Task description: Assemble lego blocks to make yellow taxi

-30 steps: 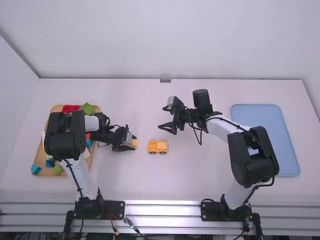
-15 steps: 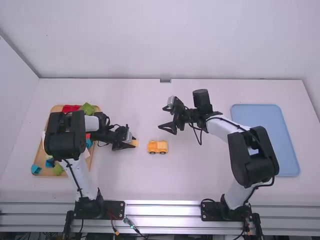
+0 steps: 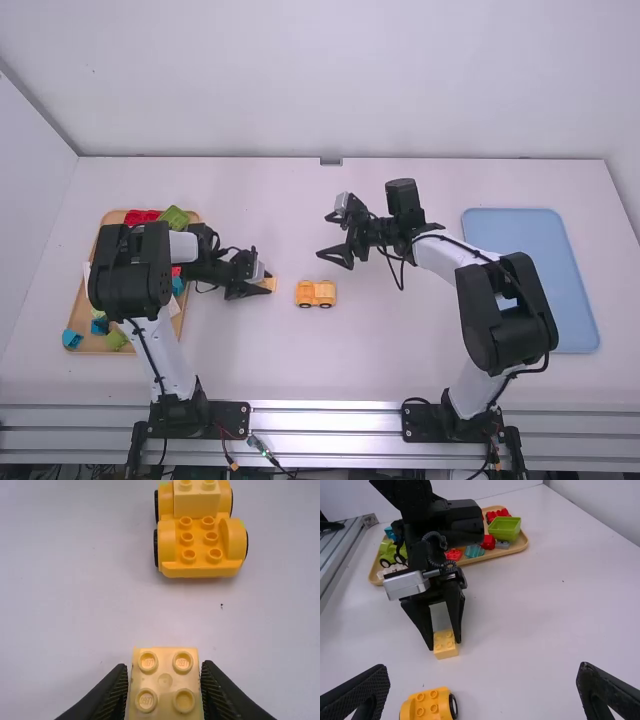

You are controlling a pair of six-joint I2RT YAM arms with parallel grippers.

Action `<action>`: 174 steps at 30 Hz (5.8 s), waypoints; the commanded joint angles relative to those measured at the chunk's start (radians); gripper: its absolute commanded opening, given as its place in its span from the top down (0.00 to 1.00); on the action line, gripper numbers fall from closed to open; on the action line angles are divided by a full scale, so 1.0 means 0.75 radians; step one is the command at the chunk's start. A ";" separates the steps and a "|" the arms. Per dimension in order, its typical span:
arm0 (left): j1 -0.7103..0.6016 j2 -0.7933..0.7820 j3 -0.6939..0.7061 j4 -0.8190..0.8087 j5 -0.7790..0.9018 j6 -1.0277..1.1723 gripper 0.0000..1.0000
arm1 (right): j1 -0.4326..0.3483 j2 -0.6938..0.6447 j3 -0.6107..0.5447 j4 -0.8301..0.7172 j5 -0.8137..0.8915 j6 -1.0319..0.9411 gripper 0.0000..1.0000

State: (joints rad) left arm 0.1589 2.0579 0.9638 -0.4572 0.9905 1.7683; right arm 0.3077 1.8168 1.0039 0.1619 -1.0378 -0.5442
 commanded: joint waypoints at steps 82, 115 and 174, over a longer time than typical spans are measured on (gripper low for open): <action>-0.497 -0.352 -0.270 0.586 -0.151 -0.852 0.84 | 0.105 0.311 -0.506 0.635 0.163 -0.258 0.04; -0.607 -0.305 -0.227 0.719 -0.121 -0.942 0.92 | 0.035 0.430 -0.474 0.647 0.007 -0.358 0.47; -0.631 -0.255 -0.319 0.795 -0.110 -1.011 0.97 | 0.052 0.430 -0.378 0.437 -0.050 -0.468 0.61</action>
State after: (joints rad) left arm -0.3038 1.8462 0.7303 0.1497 0.8814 1.0130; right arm 0.3412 2.1223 0.7029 0.4931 -1.0714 -0.8860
